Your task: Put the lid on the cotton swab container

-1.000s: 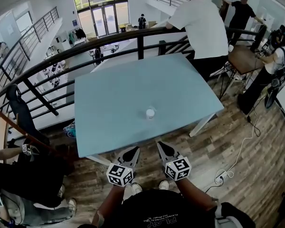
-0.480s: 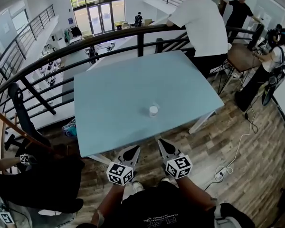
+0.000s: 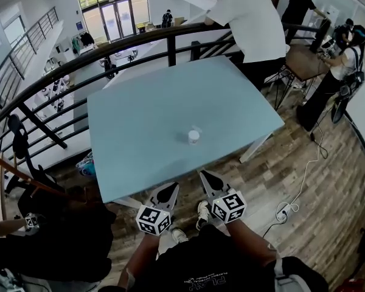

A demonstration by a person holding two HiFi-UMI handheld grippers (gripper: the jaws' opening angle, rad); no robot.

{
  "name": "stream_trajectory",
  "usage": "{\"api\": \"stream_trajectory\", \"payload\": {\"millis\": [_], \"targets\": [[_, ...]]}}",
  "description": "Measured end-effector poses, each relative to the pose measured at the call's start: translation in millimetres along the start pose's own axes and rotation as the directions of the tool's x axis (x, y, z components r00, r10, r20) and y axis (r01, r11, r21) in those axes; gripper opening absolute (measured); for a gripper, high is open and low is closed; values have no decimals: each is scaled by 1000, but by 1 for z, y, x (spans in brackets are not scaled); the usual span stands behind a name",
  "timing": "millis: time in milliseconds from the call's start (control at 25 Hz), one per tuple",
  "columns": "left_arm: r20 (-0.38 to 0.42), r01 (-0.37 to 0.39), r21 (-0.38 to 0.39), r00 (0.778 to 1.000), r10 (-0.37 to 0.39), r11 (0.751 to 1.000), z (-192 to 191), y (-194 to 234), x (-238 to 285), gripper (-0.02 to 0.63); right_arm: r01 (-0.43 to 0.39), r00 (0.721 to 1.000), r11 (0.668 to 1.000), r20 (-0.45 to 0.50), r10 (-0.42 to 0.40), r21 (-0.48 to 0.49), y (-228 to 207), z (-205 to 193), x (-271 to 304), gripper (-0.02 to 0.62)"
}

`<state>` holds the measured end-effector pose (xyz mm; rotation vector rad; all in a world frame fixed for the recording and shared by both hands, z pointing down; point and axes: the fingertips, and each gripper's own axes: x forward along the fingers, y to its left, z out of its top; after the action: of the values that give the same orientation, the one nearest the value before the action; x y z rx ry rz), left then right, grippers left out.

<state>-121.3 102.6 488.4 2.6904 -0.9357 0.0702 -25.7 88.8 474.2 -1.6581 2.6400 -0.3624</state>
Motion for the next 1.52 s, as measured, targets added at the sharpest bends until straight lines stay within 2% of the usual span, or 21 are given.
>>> {"api": "stream_trajectory", "payload": {"millis": [360,800,1040,1240,1520], "targets": [[11,-13,-1,1000,13,1000,9,21,41,12,-15,1000,1000,-1,15,15,-28,3,32,18],[-18,-53,17,998,53,998,21,46,100,12,-38,999,999,-26,39,31,-86,10,68,18],[-26,-128,61,991,130,990,28,68,126,12,-58,998,998,-29,59,30,-113,15,92,18],[-35,-151,33,988,152,988,31,75,153,12,-76,995,996,-56,79,50,-138,17,103,18],[-72,-187,47,979,190,981,26,81,175,12,-128,989,990,-68,132,65,-158,10,120,18]]}}
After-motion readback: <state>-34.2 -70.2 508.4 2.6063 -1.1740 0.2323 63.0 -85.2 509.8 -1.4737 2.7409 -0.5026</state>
